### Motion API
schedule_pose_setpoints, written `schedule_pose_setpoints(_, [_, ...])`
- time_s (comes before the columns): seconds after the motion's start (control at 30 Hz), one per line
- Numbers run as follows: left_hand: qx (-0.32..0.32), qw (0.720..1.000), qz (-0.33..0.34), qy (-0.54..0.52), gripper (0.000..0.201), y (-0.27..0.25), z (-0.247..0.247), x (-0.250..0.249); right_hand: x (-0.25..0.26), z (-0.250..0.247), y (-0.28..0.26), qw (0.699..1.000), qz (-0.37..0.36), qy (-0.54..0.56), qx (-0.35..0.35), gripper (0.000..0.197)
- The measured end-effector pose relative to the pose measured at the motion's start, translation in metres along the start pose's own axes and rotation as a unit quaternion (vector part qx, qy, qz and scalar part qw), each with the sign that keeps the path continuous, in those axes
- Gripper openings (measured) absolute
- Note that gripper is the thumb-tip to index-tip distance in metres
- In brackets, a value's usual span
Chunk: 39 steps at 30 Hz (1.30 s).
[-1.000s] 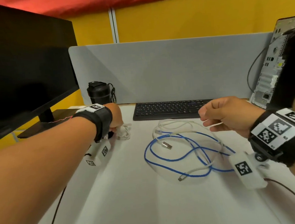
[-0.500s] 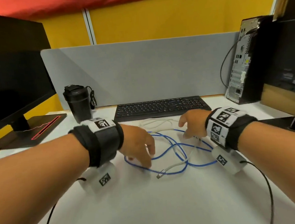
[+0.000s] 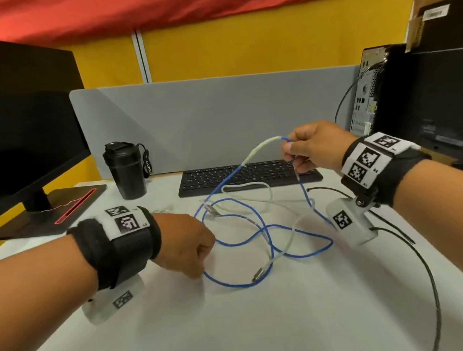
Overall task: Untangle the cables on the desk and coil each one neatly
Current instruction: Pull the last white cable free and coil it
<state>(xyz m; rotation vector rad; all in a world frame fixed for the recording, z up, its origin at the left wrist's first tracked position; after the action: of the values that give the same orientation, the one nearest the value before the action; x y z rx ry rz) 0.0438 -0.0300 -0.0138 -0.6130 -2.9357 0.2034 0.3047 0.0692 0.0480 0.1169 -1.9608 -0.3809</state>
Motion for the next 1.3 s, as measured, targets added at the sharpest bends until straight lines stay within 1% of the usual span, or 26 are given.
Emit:
schedule_pose_setpoints(0.07, [-0.054,0.998,-0.015,-0.025,0.018,-0.005,-0.011,0.008,-0.003,-0.001,-0.006,0.997,0.034,-0.046,0.042,0.005])
schedule_pose_setpoints(0.1, [-0.083,0.996,-0.022,-0.034,0.016,-0.007,-0.018,0.012,-0.007,0.002,-0.011,0.991,0.049,-0.095,0.082,0.012])
schedule_pose_setpoints(0.13, [-0.106,0.993,-0.028,-0.038,0.014,-0.009,-0.022,0.015,-0.011,0.005,-0.015,0.978,0.044,-0.166,0.118,0.026])
schedule_pose_setpoints(0.17, [-0.12,0.992,-0.033,-0.039,0.012,-0.011,-0.025,0.018,-0.012,0.008,-0.021,0.96,0.011,-0.244,0.134,0.037])
schedule_pose_setpoints(0.2, [-0.125,0.991,-0.036,-0.041,0.01,-0.012,-0.026,0.02,-0.008,0.009,-0.03,0.941,-0.04,-0.311,0.129,0.04])
schedule_pose_setpoints(0.23, [-0.125,0.99,-0.037,-0.044,0.01,-0.012,-0.026,0.021,-0.002,0.012,-0.039,0.926,-0.088,-0.345,0.123,0.037])
schedule_pose_setpoints(0.27, [-0.125,0.99,-0.038,-0.048,0.011,-0.013,-0.024,0.021,0.001,0.015,-0.049,0.921,-0.11,-0.348,0.137,0.03])
schedule_pose_setpoints(0.3, [-0.124,0.99,-0.039,-0.05,0.013,-0.013,-0.022,0.022,0.001,0.021,-0.061,0.911,-0.113,-0.354,0.18,0.024])
schedule_pose_setpoints(0.33, [-0.125,0.99,-0.041,-0.052,0.016,-0.013,-0.021,0.022,-0.001,0.029,-0.074,0.881,-0.119,-0.39,0.239,0.023])
schedule_pose_setpoints(0.4, [-0.129,0.989,-0.041,-0.056,0.017,-0.013,-0.018,0.022,-0.012,0.043,-0.097,0.778,-0.144,-0.513,0.333,0.038])
schedule_pose_setpoints(0.43, [-0.137,0.988,-0.039,-0.058,0.018,-0.013,-0.017,0.021,-0.018,0.048,-0.105,0.731,-0.164,-0.56,0.353,0.043])
schedule_pose_setpoints(0.47, [-0.147,0.987,-0.04,-0.057,0.02,-0.013,-0.018,0.021,-0.022,0.052,-0.109,0.704,-0.182,-0.586,0.359,0.041])
schedule_pose_setpoints(0.5, [-0.156,0.985,-0.046,-0.054,0.025,-0.013,-0.017,0.021,-0.026,0.053,-0.111,0.698,-0.2,-0.59,0.354,0.036])
schedule_pose_setpoints(0.57, [-0.159,0.983,-0.084,-0.031,0.042,-0.012,-0.015,0.021,-0.028,0.052,-0.112,0.724,-0.208,-0.568,0.333,0.027])
schedule_pose_setpoints(0.63, [-0.154,0.981,-0.12,0.004,0.056,-0.014,-0.011,0.016,-0.023,0.048,-0.108,0.763,-0.208,-0.537,0.294,0.026])
schedule_pose_setpoints(0.7, [-0.161,0.982,-0.098,0.003,0.063,-0.02,-0.007,0.001,-0.008,0.037,-0.095,0.818,-0.221,-0.487,0.212,0.025])
schedule_pose_setpoints(0.77, [-0.138,0.989,-0.048,-0.024,0.065,-0.027,0.002,-0.015,0.011,0.022,-0.079,0.871,-0.219,-0.423,0.125,0.02])
schedule_pose_setpoints(0.8, [-0.11,0.993,-0.03,-0.029,0.063,-0.03,0.008,-0.023,0.019,0.014,-0.071,0.894,-0.2,-0.386,0.107,0.015])
schedule_pose_setpoints(0.87, [-0.053,0.998,-0.014,-0.018,0.054,-0.034,0.019,-0.03,0.03,0.005,-0.061,0.926,-0.155,-0.318,0.13,0.007])
schedule_pose_setpoints(0.9, [-0.038,0.999,-0.011,-0.009,0.047,-0.035,0.021,-0.032,0.034,0.002,-0.059,0.933,-0.136,-0.298,0.149,0.007])
schedule_pose_setpoints(1.0, [-0.031,0.999,-0.01,-0.007,0.033,-0.037,0.021,-0.033,0.041,-0.007,-0.056,0.952,-0.067,-0.241,0.175,0.006])
schedule_pose_setpoints(1.1, [-0.038,0.999,-0.019,-0.014,0.025,-0.037,0.02,-0.03,0.047,-0.014,-0.053,0.971,-0.028,-0.186,0.148,0.007])
schedule_pose_setpoints(1.13, [-0.042,0.999,-0.023,-0.013,0.021,-0.037,0.02,-0.03,0.051,-0.017,-0.051,0.97,-0.041,-0.208,0.116,0.01])
schedule_pose_setpoints(1.23, [-0.045,0.998,-0.036,-0.008,0.014,-0.037,0.022,-0.029,0.072,-0.027,-0.042,0.936,-0.144,-0.32,-0.017,0.02])
schedule_pose_setpoints(1.27, [-0.046,0.998,-0.039,-0.006,0.015,-0.037,0.022,-0.029,0.085,-0.034,-0.037,0.936,-0.159,-0.307,-0.071,0.02])
schedule_pose_setpoints(1.3, [-0.048,0.998,-0.043,-0.005,0.016,-0.036,0.023,-0.028,0.098,-0.042,-0.029,0.945,-0.163,-0.257,-0.116,0.02])
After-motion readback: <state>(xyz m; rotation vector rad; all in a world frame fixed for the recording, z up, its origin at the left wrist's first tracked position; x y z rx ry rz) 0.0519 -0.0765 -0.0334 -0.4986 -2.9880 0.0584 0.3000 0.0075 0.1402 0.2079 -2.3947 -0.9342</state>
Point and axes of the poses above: each hand's wrist, its own y-axis towards the middle knuckle, its own z-axis out of the palm, x = y × z, the point moved 4 cm from there along y, towards the middle knuckle, and after that the axes turned 15 degrees about -x, right-handed, at the moved point
